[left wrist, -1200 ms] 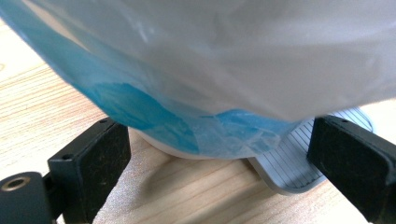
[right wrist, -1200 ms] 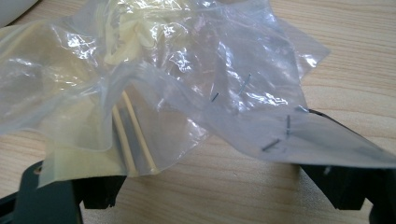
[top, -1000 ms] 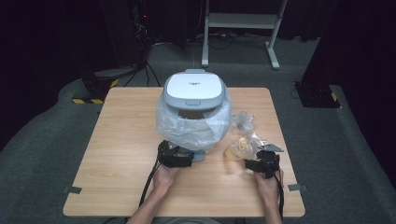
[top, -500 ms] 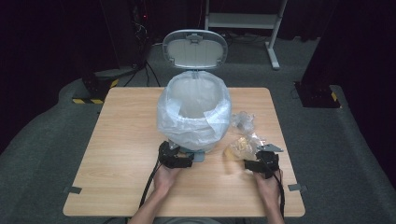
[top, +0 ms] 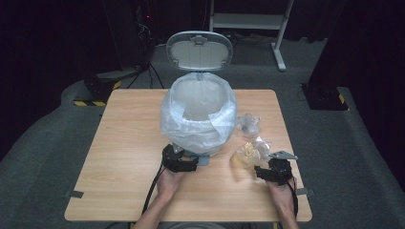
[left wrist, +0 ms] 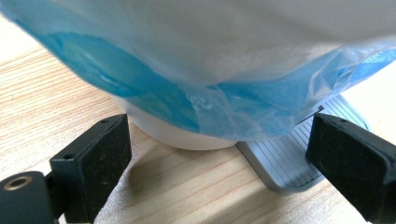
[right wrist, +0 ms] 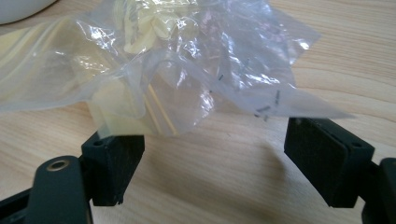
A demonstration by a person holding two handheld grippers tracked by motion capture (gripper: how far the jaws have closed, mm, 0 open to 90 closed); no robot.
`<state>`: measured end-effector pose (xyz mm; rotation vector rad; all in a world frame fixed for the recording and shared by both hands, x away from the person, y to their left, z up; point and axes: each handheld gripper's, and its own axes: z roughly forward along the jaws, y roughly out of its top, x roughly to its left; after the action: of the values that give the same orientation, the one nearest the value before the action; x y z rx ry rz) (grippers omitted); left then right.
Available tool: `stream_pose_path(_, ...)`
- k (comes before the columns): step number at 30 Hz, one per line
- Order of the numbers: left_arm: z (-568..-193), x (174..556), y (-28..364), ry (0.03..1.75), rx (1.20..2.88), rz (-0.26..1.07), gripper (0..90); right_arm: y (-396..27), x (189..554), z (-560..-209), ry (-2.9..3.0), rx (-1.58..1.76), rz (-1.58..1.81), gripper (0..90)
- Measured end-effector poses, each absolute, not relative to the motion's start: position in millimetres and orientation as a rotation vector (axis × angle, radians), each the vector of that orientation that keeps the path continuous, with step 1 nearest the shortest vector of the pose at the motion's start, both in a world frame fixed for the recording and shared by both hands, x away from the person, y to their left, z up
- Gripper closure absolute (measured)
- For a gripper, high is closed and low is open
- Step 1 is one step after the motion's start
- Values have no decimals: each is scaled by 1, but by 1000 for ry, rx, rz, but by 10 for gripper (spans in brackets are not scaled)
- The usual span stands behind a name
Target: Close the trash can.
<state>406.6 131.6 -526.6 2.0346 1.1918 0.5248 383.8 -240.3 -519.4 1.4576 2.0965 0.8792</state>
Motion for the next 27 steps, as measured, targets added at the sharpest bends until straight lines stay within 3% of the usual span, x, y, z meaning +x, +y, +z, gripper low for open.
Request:
stream_pose_path(16,-528,409,132,1208,1998,505,67,-244,353,-490,2063,1397,987,182)
stream_pose_path(27,-528,410,132,1217,1996,464,67,-225,382,-490,2131,1372,967,187)
